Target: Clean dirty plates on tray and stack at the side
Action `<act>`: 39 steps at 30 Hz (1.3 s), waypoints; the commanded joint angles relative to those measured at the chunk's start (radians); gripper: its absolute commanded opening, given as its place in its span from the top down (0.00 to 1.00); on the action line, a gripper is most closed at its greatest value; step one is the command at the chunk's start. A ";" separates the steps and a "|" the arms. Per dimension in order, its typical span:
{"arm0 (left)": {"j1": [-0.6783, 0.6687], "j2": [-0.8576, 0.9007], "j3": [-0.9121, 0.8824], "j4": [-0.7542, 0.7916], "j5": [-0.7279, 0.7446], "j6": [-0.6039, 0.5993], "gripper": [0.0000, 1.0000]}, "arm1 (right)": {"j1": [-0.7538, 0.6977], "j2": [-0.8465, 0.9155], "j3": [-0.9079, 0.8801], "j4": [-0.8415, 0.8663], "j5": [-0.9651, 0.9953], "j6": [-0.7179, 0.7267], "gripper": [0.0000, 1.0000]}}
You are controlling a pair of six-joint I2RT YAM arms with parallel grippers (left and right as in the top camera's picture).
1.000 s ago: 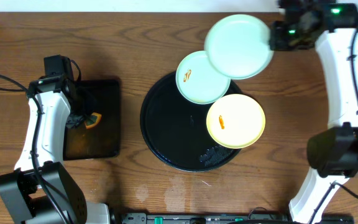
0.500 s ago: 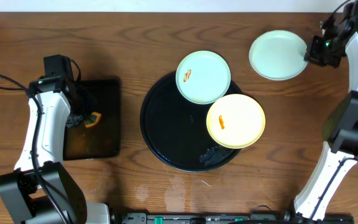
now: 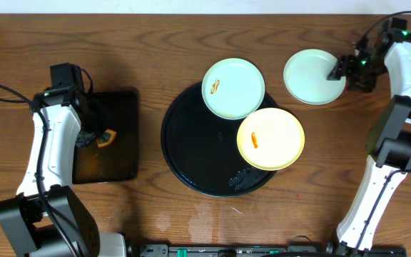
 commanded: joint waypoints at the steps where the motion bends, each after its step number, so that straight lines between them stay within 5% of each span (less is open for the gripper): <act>1: 0.005 0.005 -0.007 -0.006 -0.001 0.009 0.92 | 0.081 -0.073 0.003 -0.025 -0.134 -0.096 0.17; 7: 0.005 0.005 -0.007 -0.002 -0.001 0.009 0.92 | 0.239 -0.079 0.002 -0.013 -0.129 -0.143 0.01; 14: 0.005 0.005 -0.007 -0.013 -0.001 0.009 0.92 | 0.377 -0.079 0.002 0.072 0.123 -0.043 0.01; 26: 0.005 0.005 -0.007 -0.010 -0.001 0.009 0.92 | 0.450 -0.079 -0.019 0.069 0.078 -0.071 0.06; 35: 0.005 0.005 -0.007 -0.007 -0.001 0.009 0.93 | 0.504 -0.079 -0.076 0.092 0.081 -0.082 0.34; 37: 0.005 0.005 -0.007 -0.011 -0.001 0.009 0.92 | 0.518 -0.079 -0.079 0.092 0.134 -0.075 0.44; 39: 0.005 0.005 -0.007 -0.014 -0.001 0.010 0.92 | 0.527 -0.079 -0.079 0.093 0.160 -0.058 0.66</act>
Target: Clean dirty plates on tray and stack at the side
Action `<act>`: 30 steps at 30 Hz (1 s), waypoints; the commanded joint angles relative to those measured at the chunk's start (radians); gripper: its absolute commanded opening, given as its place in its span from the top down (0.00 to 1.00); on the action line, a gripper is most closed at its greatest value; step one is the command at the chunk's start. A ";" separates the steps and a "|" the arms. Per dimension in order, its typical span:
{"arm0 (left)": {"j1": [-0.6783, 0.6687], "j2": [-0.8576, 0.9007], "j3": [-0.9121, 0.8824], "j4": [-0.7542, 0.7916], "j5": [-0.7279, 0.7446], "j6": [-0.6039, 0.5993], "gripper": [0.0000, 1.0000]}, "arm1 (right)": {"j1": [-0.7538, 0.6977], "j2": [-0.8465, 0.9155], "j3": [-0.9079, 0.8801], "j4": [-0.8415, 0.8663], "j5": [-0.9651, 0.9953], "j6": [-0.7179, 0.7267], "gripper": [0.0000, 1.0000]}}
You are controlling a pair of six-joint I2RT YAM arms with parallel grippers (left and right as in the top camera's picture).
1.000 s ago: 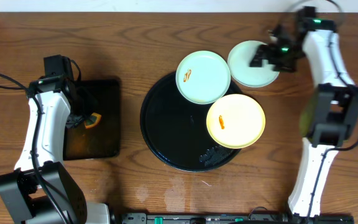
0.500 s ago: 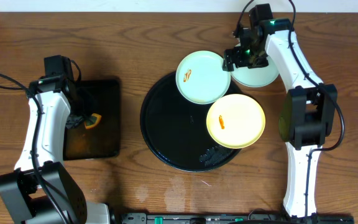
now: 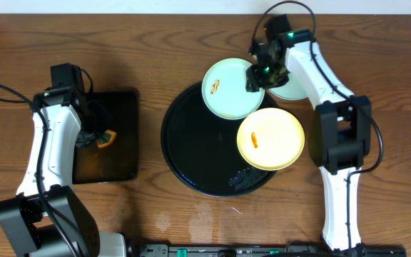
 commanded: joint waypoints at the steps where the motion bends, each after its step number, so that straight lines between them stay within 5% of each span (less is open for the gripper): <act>1: 0.005 0.005 -0.007 -0.007 -0.001 0.007 0.92 | 0.018 -0.034 -0.006 0.005 0.058 0.020 0.74; 5: 0.005 0.005 -0.007 -0.006 -0.001 0.006 0.92 | 0.027 -0.034 -0.006 0.005 0.058 0.023 0.99; 10: 0.003 0.005 -0.007 -0.006 0.008 0.031 0.93 | 0.050 -0.048 0.013 -0.034 0.058 0.023 0.99; 19: 0.001 0.005 -0.007 0.043 0.316 0.303 0.92 | 0.157 -0.051 -0.003 -0.108 0.050 0.027 0.99; 30: -0.117 0.011 -0.007 0.085 0.466 0.249 0.93 | 0.240 -0.051 -0.130 0.002 0.109 0.107 0.99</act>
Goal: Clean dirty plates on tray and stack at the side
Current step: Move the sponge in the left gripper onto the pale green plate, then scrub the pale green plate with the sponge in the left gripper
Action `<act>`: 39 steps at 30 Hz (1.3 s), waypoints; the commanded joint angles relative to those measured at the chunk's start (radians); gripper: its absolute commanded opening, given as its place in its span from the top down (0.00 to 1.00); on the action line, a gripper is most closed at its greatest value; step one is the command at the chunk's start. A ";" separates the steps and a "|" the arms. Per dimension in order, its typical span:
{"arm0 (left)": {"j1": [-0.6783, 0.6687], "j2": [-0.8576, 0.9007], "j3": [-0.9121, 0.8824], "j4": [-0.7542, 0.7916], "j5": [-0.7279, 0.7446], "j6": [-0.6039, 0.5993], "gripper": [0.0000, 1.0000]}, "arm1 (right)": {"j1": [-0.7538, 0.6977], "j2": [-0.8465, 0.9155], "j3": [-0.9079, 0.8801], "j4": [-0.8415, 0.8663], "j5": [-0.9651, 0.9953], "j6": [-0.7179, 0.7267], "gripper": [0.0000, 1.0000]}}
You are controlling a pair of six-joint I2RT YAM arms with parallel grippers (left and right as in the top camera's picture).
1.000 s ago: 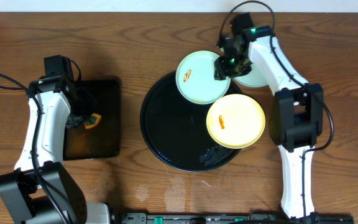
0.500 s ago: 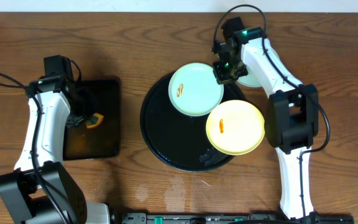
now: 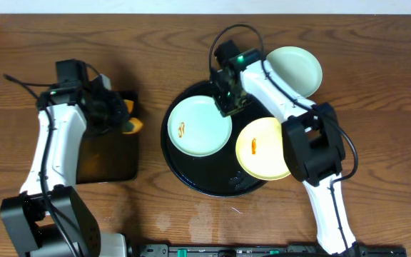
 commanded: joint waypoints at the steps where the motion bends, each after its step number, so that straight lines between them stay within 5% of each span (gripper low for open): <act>1: -0.076 0.013 -0.006 0.007 0.055 -0.045 0.92 | -0.002 -0.032 -0.032 0.014 0.053 0.050 0.99; 13: -0.409 0.185 -0.006 0.291 0.005 -0.355 0.93 | -0.002 -0.032 -0.042 0.024 0.079 0.092 0.99; 23: -0.472 0.325 -0.006 0.375 -0.033 -0.518 0.92 | -0.011 -0.032 -0.042 0.010 0.079 0.092 0.99; 33: -0.451 0.359 0.003 0.140 -0.435 -0.517 0.92 | -0.034 -0.032 -0.042 -0.010 0.112 0.093 0.99; 39: -0.440 0.340 0.052 0.063 -0.534 -0.487 0.93 | -0.036 -0.032 -0.042 -0.013 0.124 0.093 0.99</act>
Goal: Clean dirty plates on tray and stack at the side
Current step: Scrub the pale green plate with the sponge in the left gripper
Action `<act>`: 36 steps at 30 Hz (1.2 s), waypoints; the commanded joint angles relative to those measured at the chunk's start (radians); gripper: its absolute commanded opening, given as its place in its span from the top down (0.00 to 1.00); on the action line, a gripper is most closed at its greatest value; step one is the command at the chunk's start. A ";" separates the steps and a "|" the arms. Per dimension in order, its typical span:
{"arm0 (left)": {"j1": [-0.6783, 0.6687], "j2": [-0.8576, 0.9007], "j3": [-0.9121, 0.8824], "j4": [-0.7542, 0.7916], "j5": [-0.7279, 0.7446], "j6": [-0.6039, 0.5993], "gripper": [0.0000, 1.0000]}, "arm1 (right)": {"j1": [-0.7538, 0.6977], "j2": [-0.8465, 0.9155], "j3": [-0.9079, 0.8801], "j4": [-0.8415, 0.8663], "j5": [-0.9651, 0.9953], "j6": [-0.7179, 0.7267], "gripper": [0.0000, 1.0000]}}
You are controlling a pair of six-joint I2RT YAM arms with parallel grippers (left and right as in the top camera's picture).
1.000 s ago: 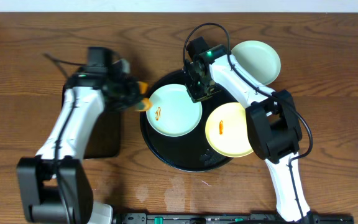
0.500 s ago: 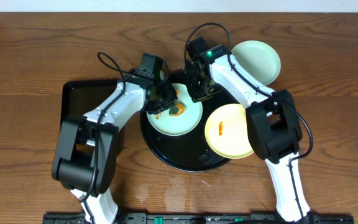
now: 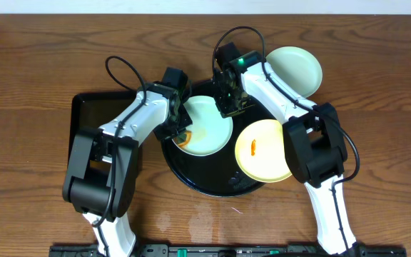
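Observation:
A pale green plate (image 3: 209,123) lies in the left half of the round black tray (image 3: 191,175). My right gripper (image 3: 228,102) is shut on the plate's far right rim. My left gripper (image 3: 180,131) sits on the plate's left edge, shut on an orange-yellow sponge (image 3: 184,137). A faint brownish smear shows on the plate beside the sponge. A yellow plate (image 3: 266,157) with an orange stain (image 3: 254,148) rests on the tray's right side. Another pale green plate (image 3: 296,68), with no stain showing, lies on the table beyond the tray.
A black rectangular tray (image 3: 91,121) lies on the table to the left, partly covered by my left arm. Both arms cross over the round tray's far half. Cables loop above the two wrists.
My left gripper has moved with the sponge from over the rectangular tray's right edge onto the green plate's left side. The orange stain there now looks smeared. The right gripper and plate stayed put.
First my right gripper was at the unstained plate on the table, and my left held the sponge on the rectangular tray. Then the right was at the stained green plate's rim. Later that plate lay further left in the round tray. Now the sponge rests on it.

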 commanded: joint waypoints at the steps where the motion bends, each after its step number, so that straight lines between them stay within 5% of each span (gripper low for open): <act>1: 0.021 -0.002 0.019 -0.026 -0.185 0.021 0.93 | -0.032 -0.014 -0.016 -0.013 0.103 0.019 0.99; 8: 0.021 -0.119 0.034 0.046 -0.137 0.022 0.93 | -0.032 -0.014 -0.016 -0.016 0.103 0.019 0.99; 17: -0.003 -0.048 0.024 0.236 0.195 0.065 0.93 | -0.031 -0.014 -0.016 -0.013 0.103 0.019 0.99; 24: -0.046 0.029 0.023 0.234 0.199 0.066 0.93 | -0.031 -0.014 -0.016 -0.013 0.103 0.019 0.99; 36: -0.035 0.026 0.031 0.034 -0.289 0.080 0.93 | -0.031 -0.014 -0.016 -0.026 0.103 0.019 0.99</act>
